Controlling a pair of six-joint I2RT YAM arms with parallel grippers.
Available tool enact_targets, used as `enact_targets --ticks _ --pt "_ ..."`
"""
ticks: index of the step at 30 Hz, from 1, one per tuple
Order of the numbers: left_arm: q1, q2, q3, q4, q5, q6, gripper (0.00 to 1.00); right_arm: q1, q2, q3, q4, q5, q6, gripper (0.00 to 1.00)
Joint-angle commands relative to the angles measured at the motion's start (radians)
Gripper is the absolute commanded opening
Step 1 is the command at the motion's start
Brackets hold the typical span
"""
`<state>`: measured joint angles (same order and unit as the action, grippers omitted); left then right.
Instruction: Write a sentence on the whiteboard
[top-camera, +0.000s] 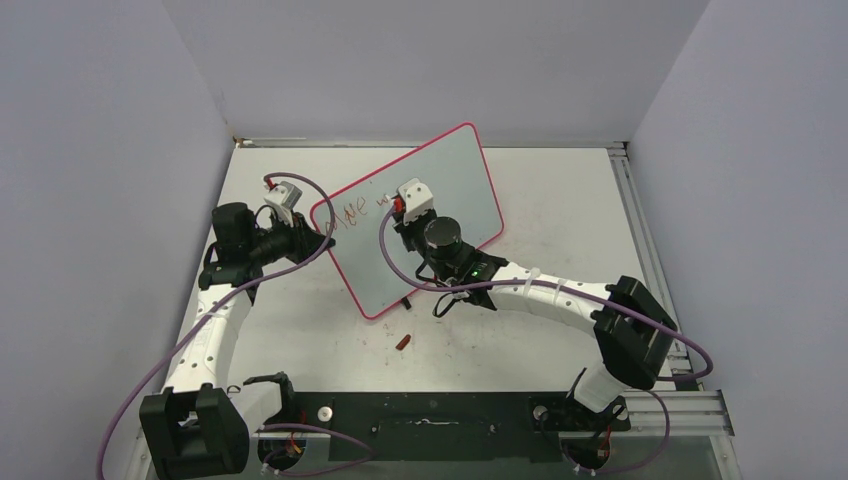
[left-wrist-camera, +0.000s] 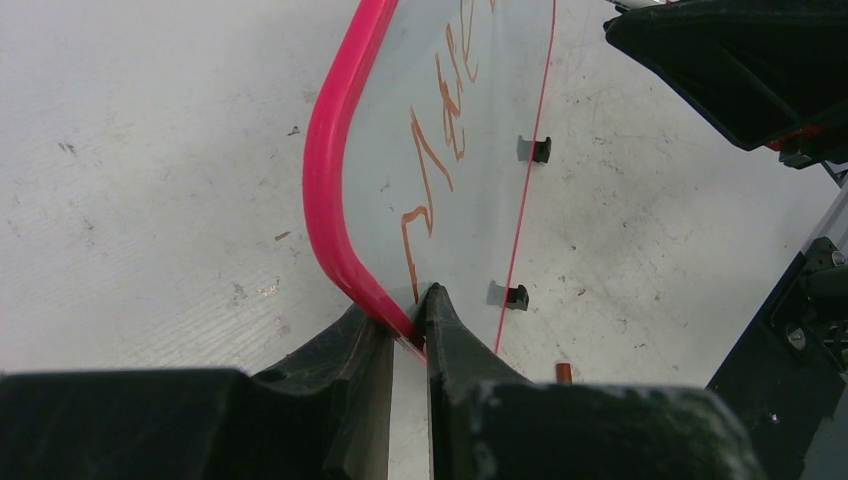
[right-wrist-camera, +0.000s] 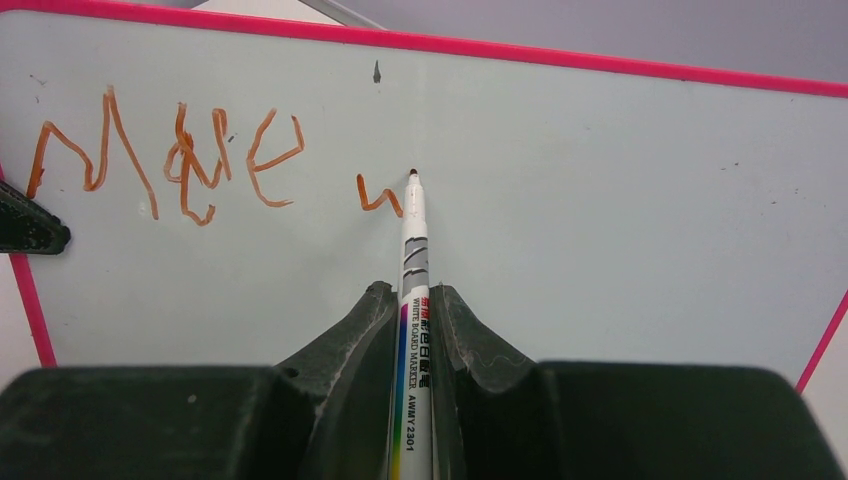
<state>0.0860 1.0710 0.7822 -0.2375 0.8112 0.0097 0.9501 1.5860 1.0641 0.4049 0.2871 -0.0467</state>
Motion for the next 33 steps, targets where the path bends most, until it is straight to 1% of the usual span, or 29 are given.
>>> enact_targets --ticks 1,7,23,33 --pt "-0.006 -0.007 -0.012 -0.033 -0.107 0.113 0.0 -0.001 -0.022 0.009 0.046 0.024 -0.011 0.05" --pt "-0.006 -0.005 -0.009 -0.04 -0.128 0.111 0.0 0.002 -0.071 -0.02 0.049 0.038 -0.005 0.05" --pt "-0.006 -0.008 -0.008 -0.039 -0.122 0.111 0.0 -0.01 -0.005 0.017 0.029 0.022 -0.013 0.05" --pt "-0.005 -0.01 -0.008 -0.037 -0.125 0.111 0.0 -0.009 -0.012 -0.012 -0.003 0.024 0.003 0.05"
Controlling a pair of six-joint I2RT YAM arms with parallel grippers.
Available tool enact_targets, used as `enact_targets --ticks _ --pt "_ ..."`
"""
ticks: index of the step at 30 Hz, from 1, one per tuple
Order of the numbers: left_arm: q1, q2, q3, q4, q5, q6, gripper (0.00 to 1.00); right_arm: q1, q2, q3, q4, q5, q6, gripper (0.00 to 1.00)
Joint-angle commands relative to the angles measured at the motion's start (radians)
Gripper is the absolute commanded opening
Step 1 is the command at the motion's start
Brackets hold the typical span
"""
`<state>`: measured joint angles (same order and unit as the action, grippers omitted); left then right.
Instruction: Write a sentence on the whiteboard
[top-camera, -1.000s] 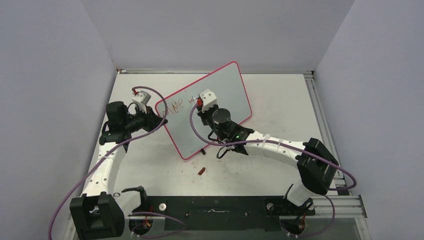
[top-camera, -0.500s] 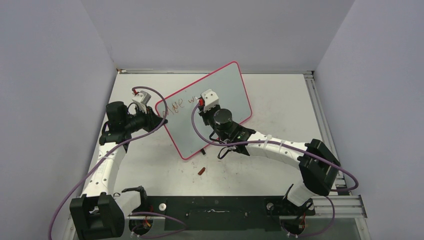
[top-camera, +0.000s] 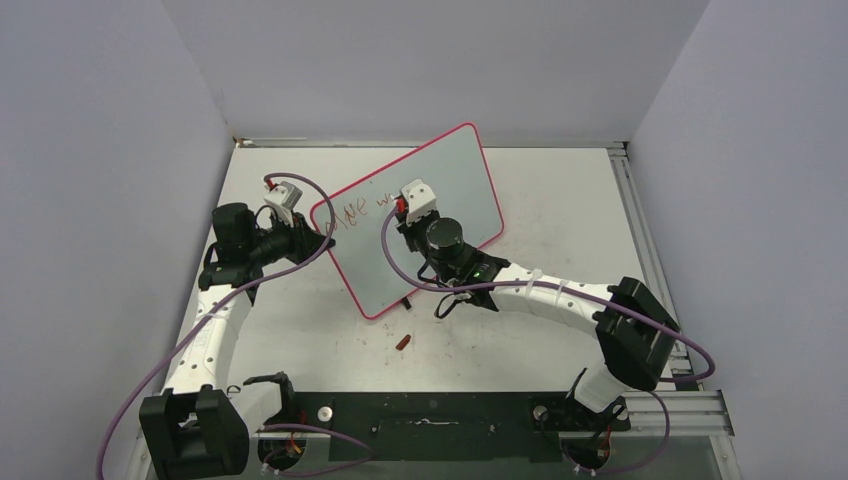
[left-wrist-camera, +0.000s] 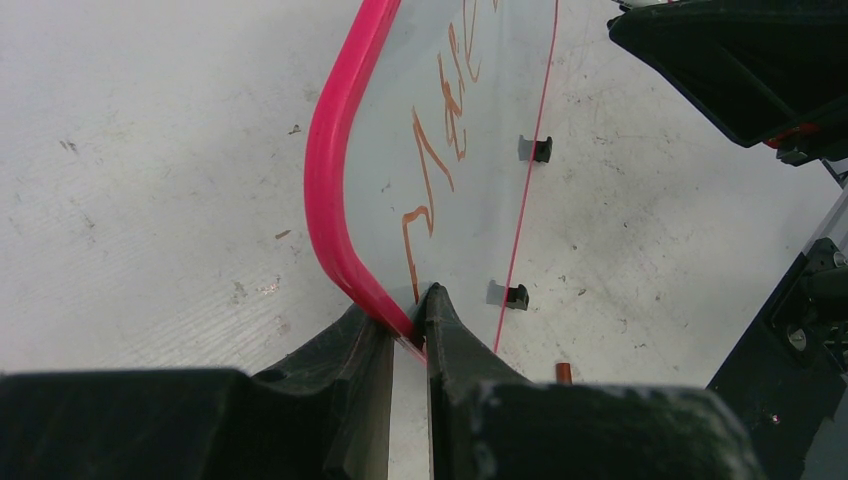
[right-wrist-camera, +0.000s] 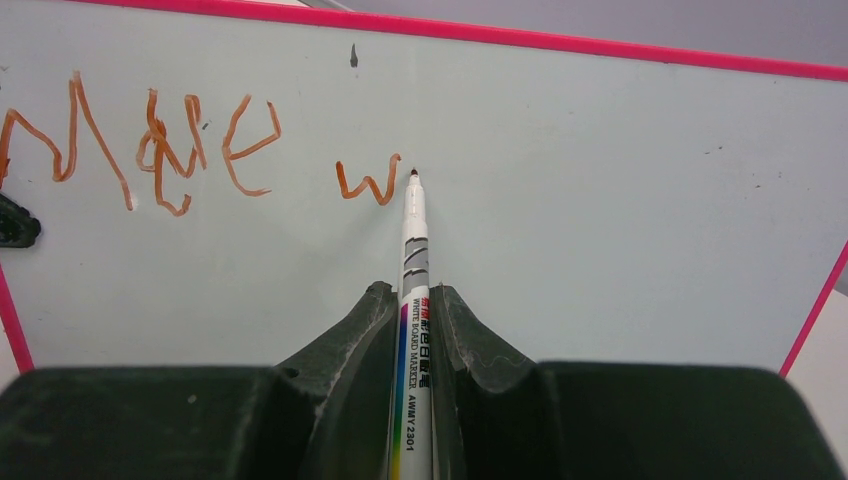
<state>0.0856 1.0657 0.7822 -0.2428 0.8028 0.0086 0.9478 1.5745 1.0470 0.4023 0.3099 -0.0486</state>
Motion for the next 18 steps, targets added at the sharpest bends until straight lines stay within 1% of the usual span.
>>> enact_targets --ticks 1,12,18 --pt "-0.005 -0.004 -0.008 -0.032 -0.118 0.113 0.0 -0.006 -0.003 0.001 -0.003 0.001 0.009 0.05" --pt "-0.004 -0.005 -0.007 -0.033 -0.121 0.111 0.0 -0.001 -0.017 -0.033 -0.021 0.01 0.026 0.05" --pt "-0.004 -0.004 -0.007 -0.035 -0.122 0.111 0.0 0.0 -0.055 -0.032 0.024 0.014 0.013 0.05"
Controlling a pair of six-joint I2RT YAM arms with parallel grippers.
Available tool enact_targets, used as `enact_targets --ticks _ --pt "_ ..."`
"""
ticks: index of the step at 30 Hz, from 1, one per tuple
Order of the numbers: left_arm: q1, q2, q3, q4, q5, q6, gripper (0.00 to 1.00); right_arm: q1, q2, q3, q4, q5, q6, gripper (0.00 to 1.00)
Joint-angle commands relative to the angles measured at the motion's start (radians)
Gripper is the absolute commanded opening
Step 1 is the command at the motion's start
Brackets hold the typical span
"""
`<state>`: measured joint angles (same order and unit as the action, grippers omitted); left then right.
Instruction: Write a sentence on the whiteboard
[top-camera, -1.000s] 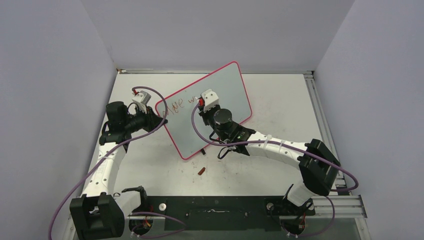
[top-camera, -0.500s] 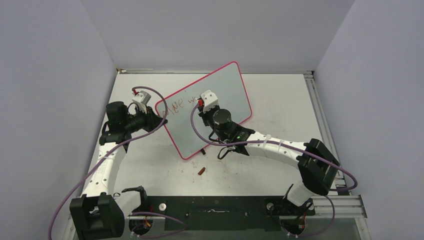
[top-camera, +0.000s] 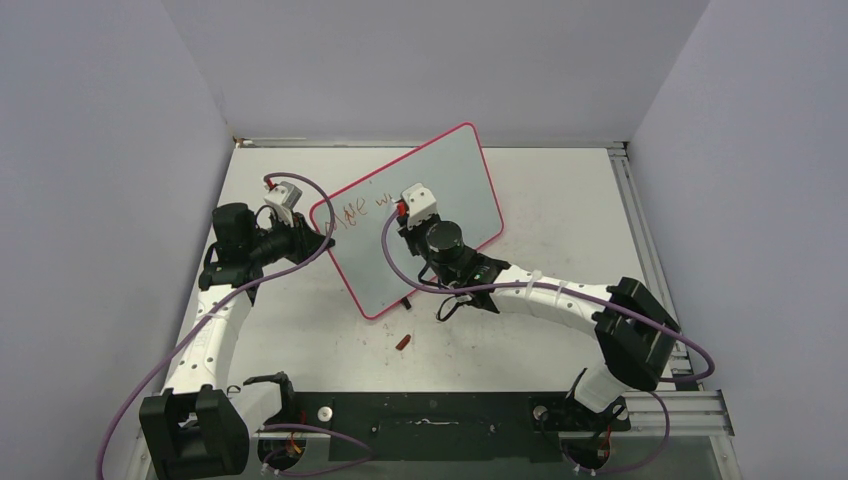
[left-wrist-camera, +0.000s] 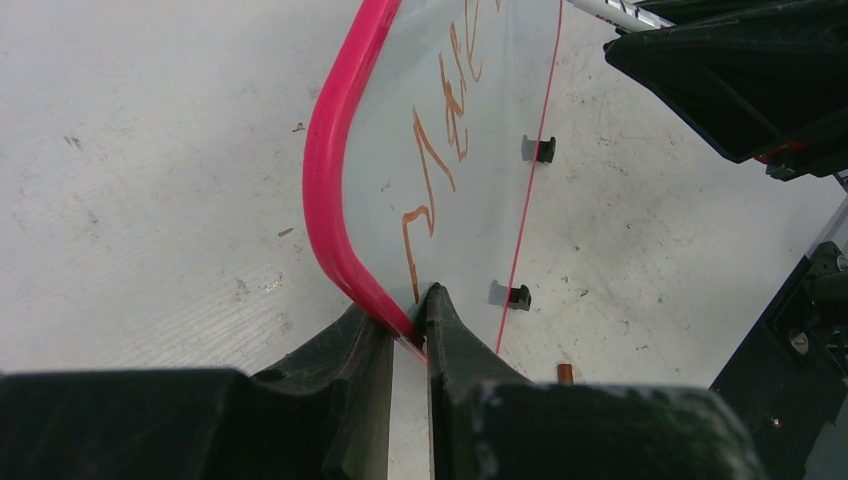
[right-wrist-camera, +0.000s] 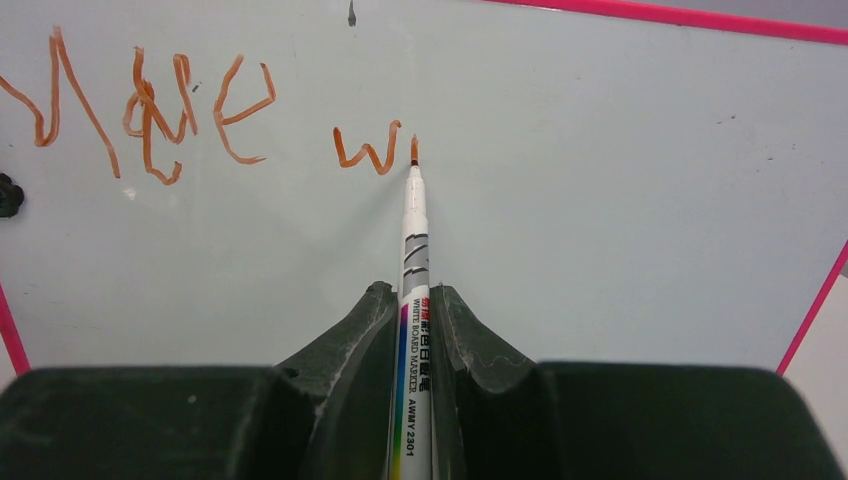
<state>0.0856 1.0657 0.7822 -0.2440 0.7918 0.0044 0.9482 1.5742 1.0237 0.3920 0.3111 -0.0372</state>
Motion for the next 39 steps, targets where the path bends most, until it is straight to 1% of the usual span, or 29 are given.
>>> enact_targets --ticks 1,5,18,31,39 --pt "-0.004 -0.005 -0.006 -0.034 -0.111 0.115 0.0 0.001 -0.06 -0.005 0.04 0.013 -0.002 0.05" --pt "-0.004 -0.005 -0.006 -0.034 -0.112 0.115 0.0 0.002 -0.067 0.012 0.061 0.016 -0.012 0.05" --pt "-0.004 -0.001 -0.005 -0.035 -0.11 0.116 0.0 0.003 0.0 0.065 0.091 0.006 -0.041 0.05" --pt "-0.004 -0.002 -0.005 -0.037 -0.109 0.117 0.0 -0.003 0.045 0.094 0.077 -0.01 -0.034 0.05" --pt "-0.004 0.0 -0.003 -0.04 -0.125 0.117 0.0 0.0 -0.03 0.039 0.109 0.037 -0.042 0.05"
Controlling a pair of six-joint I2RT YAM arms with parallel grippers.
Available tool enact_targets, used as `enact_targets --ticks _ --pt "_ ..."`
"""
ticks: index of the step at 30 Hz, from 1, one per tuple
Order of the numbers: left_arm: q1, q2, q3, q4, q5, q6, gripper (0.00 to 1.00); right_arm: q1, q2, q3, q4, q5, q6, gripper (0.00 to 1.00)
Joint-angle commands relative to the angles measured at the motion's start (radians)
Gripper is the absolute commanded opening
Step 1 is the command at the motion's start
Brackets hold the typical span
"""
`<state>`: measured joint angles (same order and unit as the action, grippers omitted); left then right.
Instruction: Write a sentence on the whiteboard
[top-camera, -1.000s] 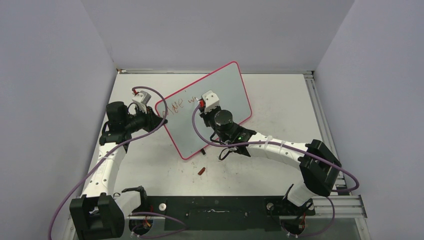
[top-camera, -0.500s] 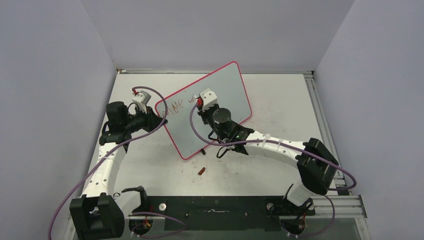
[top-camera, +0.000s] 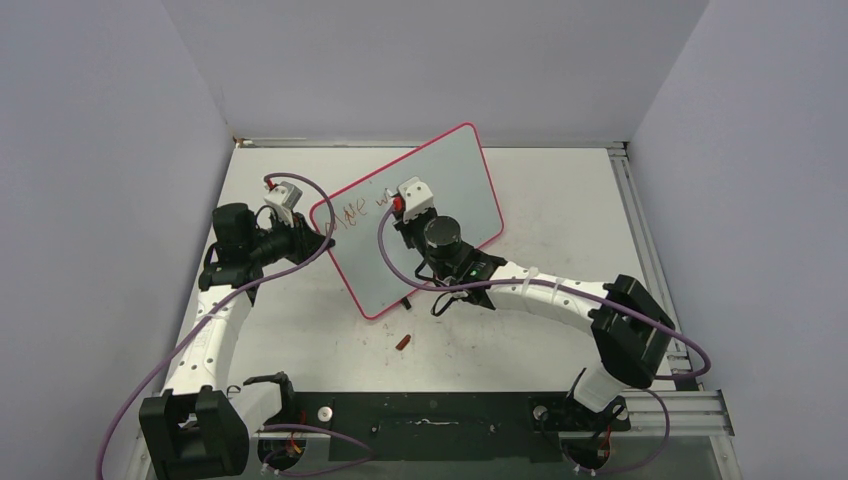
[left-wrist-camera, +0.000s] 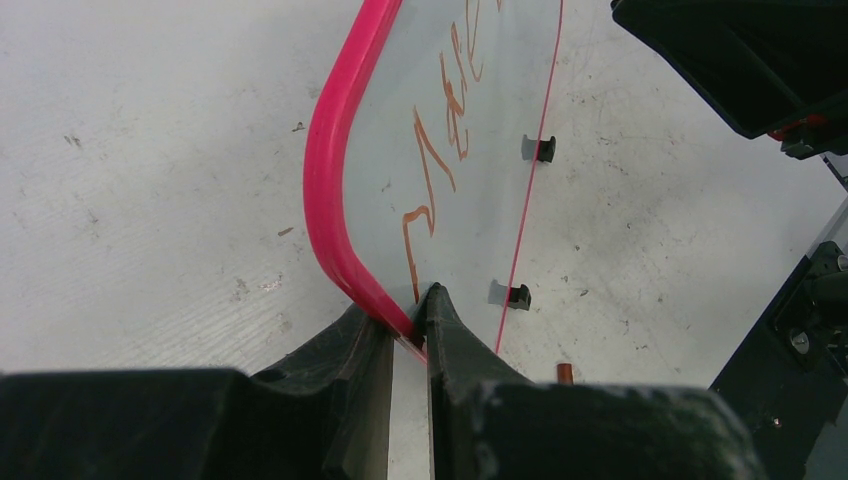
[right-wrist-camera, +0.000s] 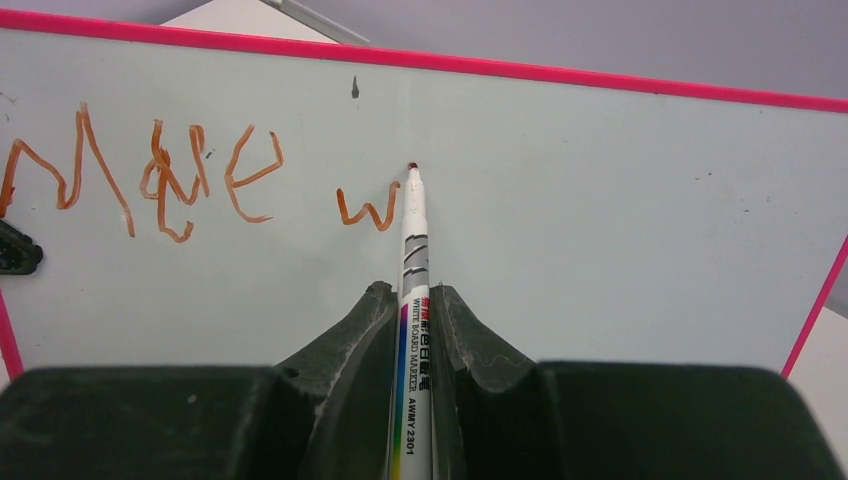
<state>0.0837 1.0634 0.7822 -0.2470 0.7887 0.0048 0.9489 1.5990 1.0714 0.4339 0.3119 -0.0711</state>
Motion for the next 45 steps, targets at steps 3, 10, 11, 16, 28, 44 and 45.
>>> enact_targets --ticks 3,10,11,16,28,44,45 --pt "-0.002 0.0 -0.003 -0.036 -0.124 0.115 0.0 -0.001 -0.067 -0.022 0.067 0.051 -0.004 0.05" --pt "-0.002 -0.001 -0.003 -0.037 -0.124 0.115 0.0 -0.002 -0.047 -0.026 0.053 0.045 0.006 0.05" --pt "-0.002 -0.001 -0.003 -0.037 -0.124 0.115 0.0 -0.002 -0.045 -0.026 0.052 0.043 0.006 0.05" --pt "-0.002 -0.001 -0.002 -0.037 -0.123 0.115 0.0 -0.006 -0.026 -0.011 0.043 0.032 0.006 0.05" --pt "-0.002 0.0 -0.002 -0.037 -0.124 0.115 0.0 -0.035 -0.006 0.002 0.012 0.06 0.041 0.05" --pt "-0.001 0.001 0.0 -0.037 -0.129 0.113 0.0 -0.03 -0.057 -0.025 0.073 0.029 0.004 0.05" --pt "-0.002 0.001 0.0 -0.037 -0.129 0.113 0.0 -0.03 -0.055 -0.022 0.075 0.027 0.002 0.05"
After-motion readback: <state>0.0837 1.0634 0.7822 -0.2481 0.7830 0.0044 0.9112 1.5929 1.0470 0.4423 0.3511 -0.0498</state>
